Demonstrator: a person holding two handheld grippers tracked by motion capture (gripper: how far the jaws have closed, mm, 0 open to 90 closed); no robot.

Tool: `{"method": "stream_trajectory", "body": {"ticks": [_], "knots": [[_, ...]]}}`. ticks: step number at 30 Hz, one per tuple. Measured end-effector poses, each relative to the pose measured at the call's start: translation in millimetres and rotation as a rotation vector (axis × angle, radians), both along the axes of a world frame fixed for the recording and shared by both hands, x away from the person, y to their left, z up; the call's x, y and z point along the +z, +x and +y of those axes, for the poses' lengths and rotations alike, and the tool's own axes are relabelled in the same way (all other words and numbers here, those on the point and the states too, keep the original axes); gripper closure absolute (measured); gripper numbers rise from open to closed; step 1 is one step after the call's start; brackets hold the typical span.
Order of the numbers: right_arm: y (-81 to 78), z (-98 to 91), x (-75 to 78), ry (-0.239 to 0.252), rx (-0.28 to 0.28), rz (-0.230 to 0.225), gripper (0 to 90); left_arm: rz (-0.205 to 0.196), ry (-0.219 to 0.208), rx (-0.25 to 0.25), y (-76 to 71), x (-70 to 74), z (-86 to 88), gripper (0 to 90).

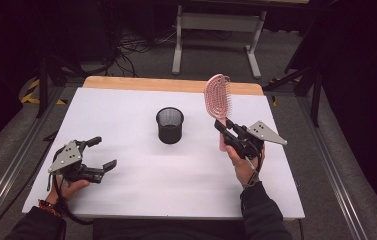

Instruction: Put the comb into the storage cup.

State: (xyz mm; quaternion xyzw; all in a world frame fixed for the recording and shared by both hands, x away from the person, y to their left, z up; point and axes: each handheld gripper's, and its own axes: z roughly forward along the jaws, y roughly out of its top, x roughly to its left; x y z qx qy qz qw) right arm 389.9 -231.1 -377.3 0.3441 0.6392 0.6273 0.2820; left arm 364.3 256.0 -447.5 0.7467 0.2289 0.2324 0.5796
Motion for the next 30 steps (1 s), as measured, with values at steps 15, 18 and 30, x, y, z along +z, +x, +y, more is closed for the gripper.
{"method": "stream_trajectory", "body": {"ticks": [15, 18, 30], "knots": [[5.3, 19.1, 0.4, 0.005, 0.050, -0.017, 69.9, -0.003, -0.015, 0.011, 0.9, -0.8, 1.1, 7.3], [7.8, 22.0, 1.7, 0.009, 0.057, -0.028, 69.9, -0.009, -0.019, 0.015, 0.7, -0.5, 1.7, 7.4], [19.0, 35.5, 9.4, 0.028, 0.088, -0.074, 69.9, 0.000, -0.019, 0.015, 1.3, -1.2, 1.4, 7.4]]}}
